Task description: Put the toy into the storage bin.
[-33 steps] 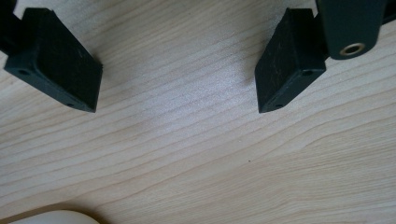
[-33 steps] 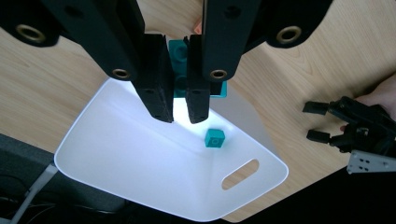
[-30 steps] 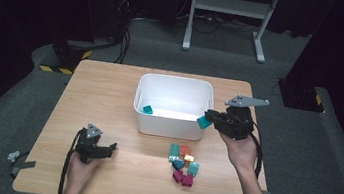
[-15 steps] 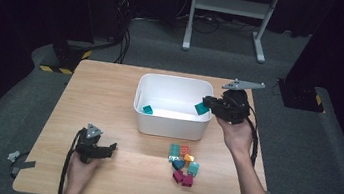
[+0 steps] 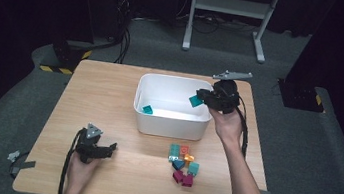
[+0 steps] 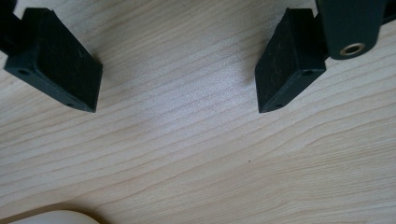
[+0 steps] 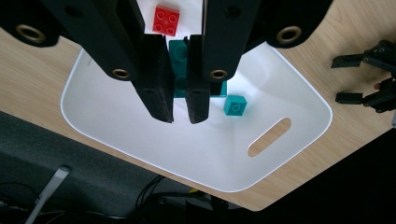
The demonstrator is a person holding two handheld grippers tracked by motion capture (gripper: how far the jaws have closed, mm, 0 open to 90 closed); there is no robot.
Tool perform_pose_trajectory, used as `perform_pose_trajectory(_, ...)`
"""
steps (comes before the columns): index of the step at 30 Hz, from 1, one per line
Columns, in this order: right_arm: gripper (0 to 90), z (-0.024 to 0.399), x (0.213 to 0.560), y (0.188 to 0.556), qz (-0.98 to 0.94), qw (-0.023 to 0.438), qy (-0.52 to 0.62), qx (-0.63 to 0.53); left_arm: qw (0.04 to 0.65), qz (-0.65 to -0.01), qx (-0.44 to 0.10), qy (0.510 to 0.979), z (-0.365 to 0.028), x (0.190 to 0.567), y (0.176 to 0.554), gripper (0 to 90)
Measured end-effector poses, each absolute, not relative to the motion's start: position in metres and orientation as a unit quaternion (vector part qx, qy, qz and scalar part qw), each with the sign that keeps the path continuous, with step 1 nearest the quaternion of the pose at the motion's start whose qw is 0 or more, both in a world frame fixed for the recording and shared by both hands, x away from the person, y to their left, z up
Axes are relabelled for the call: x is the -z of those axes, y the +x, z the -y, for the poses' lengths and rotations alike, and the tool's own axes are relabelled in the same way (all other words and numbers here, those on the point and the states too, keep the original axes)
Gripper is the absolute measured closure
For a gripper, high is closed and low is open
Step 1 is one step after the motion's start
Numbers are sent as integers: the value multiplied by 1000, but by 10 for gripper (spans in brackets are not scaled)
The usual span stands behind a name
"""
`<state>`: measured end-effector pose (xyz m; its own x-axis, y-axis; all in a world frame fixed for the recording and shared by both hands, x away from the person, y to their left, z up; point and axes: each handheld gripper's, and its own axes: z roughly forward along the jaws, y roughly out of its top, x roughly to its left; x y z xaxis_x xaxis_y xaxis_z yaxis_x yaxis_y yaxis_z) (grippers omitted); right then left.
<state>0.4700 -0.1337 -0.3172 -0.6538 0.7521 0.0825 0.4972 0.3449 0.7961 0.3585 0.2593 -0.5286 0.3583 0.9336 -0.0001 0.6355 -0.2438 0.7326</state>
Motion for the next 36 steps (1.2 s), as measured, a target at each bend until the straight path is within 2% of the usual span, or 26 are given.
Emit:
perform_pose_trajectory(18, 814, 103, 342, 499, -820, 151, 396, -384, 330, -519, -226, 755, -259, 529, 359, 151)
perform_pose_trajectory(31, 809, 103, 354, 506, -815, 148, 408, -384, 330, -519, -226, 755, -259, 529, 359, 151)
perform_pose_trajectory(36, 688, 108, 357, 506, -807, 150, 416, -392, 330, -519, -226, 755, -259, 529, 359, 151)
